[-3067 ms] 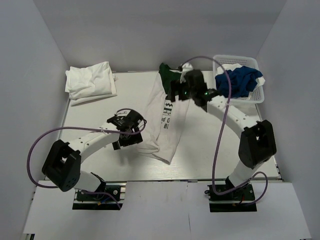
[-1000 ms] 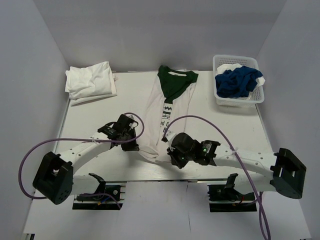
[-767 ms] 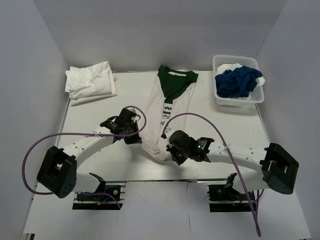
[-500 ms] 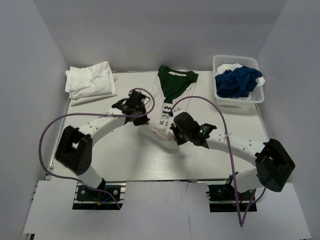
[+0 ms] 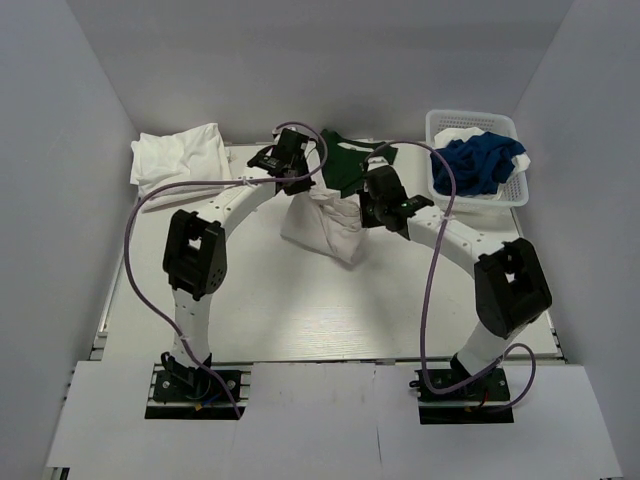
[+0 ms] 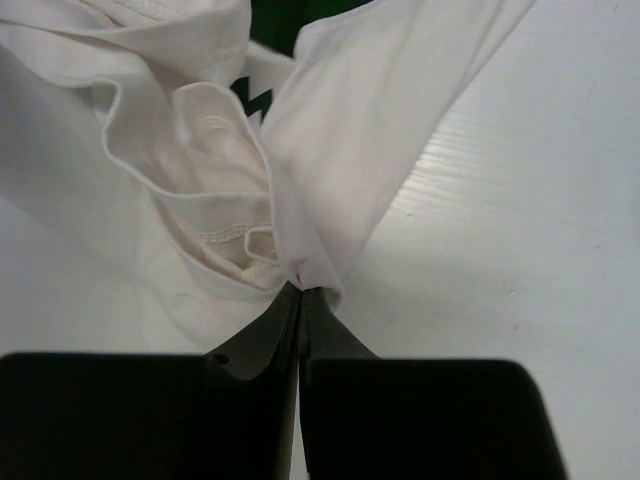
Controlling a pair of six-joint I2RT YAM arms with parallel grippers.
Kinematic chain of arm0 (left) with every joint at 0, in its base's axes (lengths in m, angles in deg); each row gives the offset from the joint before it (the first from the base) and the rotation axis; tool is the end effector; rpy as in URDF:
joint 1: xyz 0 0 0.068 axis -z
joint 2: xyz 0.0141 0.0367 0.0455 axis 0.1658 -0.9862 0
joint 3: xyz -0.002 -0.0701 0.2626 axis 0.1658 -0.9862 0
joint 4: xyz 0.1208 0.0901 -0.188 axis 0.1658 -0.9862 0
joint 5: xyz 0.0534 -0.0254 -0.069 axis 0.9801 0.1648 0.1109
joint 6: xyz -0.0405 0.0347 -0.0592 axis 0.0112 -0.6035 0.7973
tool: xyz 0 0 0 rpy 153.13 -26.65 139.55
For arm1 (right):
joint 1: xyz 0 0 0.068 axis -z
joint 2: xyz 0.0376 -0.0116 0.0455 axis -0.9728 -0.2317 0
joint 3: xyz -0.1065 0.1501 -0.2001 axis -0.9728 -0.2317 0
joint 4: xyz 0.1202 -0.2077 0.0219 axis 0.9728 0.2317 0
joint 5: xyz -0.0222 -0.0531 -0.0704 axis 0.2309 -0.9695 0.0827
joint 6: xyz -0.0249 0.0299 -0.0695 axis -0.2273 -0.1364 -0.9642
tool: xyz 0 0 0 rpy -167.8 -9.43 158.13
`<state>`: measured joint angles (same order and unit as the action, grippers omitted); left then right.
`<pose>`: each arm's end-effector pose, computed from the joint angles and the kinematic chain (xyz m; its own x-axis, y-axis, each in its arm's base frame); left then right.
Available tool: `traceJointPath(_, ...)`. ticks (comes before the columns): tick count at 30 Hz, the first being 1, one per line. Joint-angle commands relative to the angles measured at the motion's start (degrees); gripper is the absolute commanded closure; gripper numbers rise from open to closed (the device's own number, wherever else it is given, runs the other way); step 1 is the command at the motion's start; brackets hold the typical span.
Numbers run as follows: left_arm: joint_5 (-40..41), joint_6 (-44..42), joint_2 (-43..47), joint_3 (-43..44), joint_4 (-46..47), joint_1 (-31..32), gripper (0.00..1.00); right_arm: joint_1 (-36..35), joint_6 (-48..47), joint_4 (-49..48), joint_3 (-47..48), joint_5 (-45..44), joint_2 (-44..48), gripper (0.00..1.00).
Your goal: Fold and stack the t-shirts
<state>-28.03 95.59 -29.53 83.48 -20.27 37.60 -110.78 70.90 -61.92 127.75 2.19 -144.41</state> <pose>0.4105 -0.2072 0.2379 -0.7681 -0.2650 -0.5829 -0.1033 0.9497 -0.2957 0.3201 0.1995 0.2400 -0.6182 -0.1233 -0.7763 -0.2651 0.9625 0.0583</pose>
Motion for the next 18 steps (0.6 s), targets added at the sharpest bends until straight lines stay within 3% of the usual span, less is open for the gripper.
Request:
traceJointPath(1, -1.6, -4.0, -2.2, 5.7, 1.1, -1.0, 1.00, 2.6, -2.2, -1.9, 5.2, 0.6, -2.9, 1.00)
traceJointPath(10, -6.8, -6.9, -11.2, 14.2, 5.0, -2.0, 1.00, 7.5, -7.2, -2.6, 12.4, 4.6, -13.8, 1.00)
traceJointPath(18, -6.8, -7.4, -16.3, 17.9, 8.8, -2.6, 1.00, 10.7, -14.1, -13.1, 15.7, 5.0, -21.6, 1.00)
